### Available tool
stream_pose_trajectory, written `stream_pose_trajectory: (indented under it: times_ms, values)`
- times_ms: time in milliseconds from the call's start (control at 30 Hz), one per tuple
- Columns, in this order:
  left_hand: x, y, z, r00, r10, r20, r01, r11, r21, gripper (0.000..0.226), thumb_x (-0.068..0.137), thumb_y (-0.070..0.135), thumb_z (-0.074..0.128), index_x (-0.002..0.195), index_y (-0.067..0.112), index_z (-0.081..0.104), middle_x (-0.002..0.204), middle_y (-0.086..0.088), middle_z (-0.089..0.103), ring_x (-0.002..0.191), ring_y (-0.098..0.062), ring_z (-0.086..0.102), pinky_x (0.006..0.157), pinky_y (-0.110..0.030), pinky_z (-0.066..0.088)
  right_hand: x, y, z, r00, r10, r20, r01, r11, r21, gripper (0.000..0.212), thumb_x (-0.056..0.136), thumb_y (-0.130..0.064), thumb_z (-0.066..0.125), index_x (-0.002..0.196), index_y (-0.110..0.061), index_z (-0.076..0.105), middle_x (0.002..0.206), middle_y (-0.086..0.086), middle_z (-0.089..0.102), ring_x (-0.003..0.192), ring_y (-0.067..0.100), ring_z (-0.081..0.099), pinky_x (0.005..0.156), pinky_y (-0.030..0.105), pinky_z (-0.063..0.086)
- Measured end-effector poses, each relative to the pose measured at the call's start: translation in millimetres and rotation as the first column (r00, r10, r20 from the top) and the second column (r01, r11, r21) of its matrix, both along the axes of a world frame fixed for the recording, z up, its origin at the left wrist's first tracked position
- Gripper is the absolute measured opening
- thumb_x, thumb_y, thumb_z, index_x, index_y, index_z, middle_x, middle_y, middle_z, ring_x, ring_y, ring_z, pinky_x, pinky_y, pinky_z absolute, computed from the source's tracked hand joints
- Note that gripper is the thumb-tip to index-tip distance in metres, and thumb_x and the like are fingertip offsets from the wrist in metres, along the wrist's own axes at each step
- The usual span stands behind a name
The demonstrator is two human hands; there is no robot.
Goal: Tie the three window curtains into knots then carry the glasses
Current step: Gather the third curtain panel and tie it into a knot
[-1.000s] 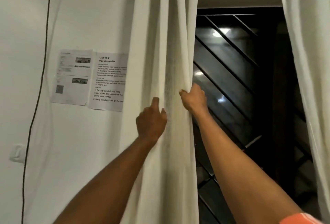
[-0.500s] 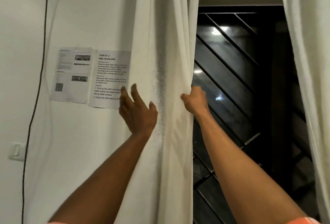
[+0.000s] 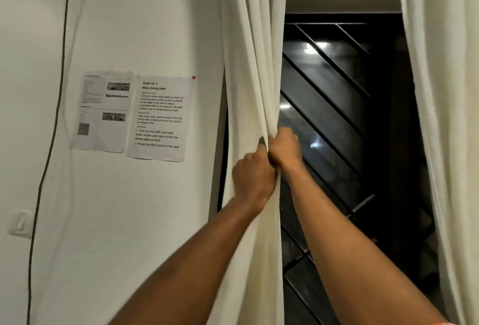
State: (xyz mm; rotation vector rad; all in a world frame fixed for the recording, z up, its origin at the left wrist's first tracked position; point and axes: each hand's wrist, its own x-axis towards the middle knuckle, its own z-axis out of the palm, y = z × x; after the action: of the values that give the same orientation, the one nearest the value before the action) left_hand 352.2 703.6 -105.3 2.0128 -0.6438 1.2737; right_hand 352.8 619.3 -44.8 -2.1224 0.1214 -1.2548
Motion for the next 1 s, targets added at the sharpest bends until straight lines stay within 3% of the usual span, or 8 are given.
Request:
stream_pose_trajectory:
  times_ms: [167,267,367,467,567,800,900,1000]
  values:
    - [-16,-13,6,0.976,-0.148,0.162,0.153,0.988,-0.019,0.03,0.1,0.023,0.037,0.114,0.008,0.059,0.097,-0.01,0.068,0.082,-0.026,0.066,0.071,-0.038,0.054,-15,-25,2,0.998,0.049,-0.04,-0.048,0.998,0.027,0.008,0.09,-0.017,0.055,0.082,-0.014,0.054,0.096,0.012,0.064,0.086,0.027,0.062,0.064,0.031,0.045]
    - [-9,-18,-1,0.969,-0.131,0.208,0.156,0.982,-0.106,0.027,0.095,0.017,0.043,0.116,0.009,0.058,0.113,-0.008,0.058,0.098,-0.025,0.058,0.077,-0.039,0.054,-17,-22,2,0.995,0.077,-0.062,-0.079,0.996,-0.035,0.016,0.09,-0.015,0.054,0.074,-0.014,0.051,0.086,0.007,0.061,0.08,0.023,0.058,0.058,0.027,0.041]
    - [4,-22,-20,0.934,-0.356,0.042,0.356,0.911,-0.207,0.057,0.09,0.021,0.054,0.143,0.019,0.032,0.142,-0.004,0.037,0.123,-0.022,0.045,0.097,-0.035,0.045,-12,-14,1,0.984,0.144,-0.105,-0.153,0.985,-0.079,0.012,0.091,-0.014,0.054,0.096,-0.005,0.06,0.093,0.009,0.064,0.084,0.024,0.061,0.054,0.024,0.043]
    - [13,-23,-39,0.869,-0.488,-0.088,0.443,0.844,-0.302,0.086,0.087,0.032,0.064,0.149,0.032,0.005,0.15,0.0,0.029,0.129,-0.019,0.043,0.097,-0.034,0.043,-4,-4,-1,0.962,0.218,-0.167,-0.228,0.972,-0.046,0.032,0.093,-0.023,0.055,0.117,-0.002,0.058,0.109,0.014,0.065,0.094,0.029,0.064,0.069,0.035,0.056]
    - [25,-20,-47,0.917,-0.386,-0.101,0.337,0.884,-0.323,0.098,0.084,0.043,0.067,0.149,0.032,-0.004,0.151,-0.001,0.03,0.125,-0.02,0.049,0.091,-0.033,0.048,0,7,-4,0.917,0.291,-0.273,-0.302,0.953,0.002,0.034,0.097,-0.027,0.051,0.119,-0.001,0.053,0.11,0.016,0.061,0.093,0.032,0.064,0.063,0.04,0.06]
    - [54,-1,-40,1.0,0.016,0.0,-0.015,0.983,-0.181,0.104,0.08,0.031,0.074,0.147,0.03,-0.006,0.158,-0.008,0.008,0.121,-0.03,0.052,0.075,-0.039,0.056,12,23,2,0.94,0.125,-0.319,-0.187,0.968,-0.17,0.037,0.092,-0.034,0.054,0.117,-0.007,0.055,0.103,0.011,0.064,0.082,0.027,0.068,0.071,0.042,0.061]
    - [63,5,-30,0.996,0.039,0.083,-0.028,0.99,-0.138,0.102,0.079,0.04,0.072,0.148,0.029,-0.003,0.159,-0.009,0.004,0.128,-0.033,0.045,0.077,-0.043,0.056,14,27,9,0.993,-0.028,-0.119,-0.001,0.972,-0.235,0.054,0.092,-0.052,0.05,0.131,-0.016,0.051,0.118,0.008,0.064,0.104,0.028,0.063,0.09,0.045,0.052]
    - [69,9,-15,0.987,0.053,0.154,-0.039,0.995,-0.095,0.103,0.081,0.035,0.07,0.149,0.029,-0.008,0.16,-0.007,-0.006,0.136,-0.034,0.032,0.076,-0.042,0.058,11,31,22,0.988,-0.068,0.142,0.1,0.966,-0.239,0.058,0.094,-0.053,0.047,0.142,-0.02,0.039,0.13,0.008,0.058,0.118,0.028,0.056,0.093,0.041,0.045]
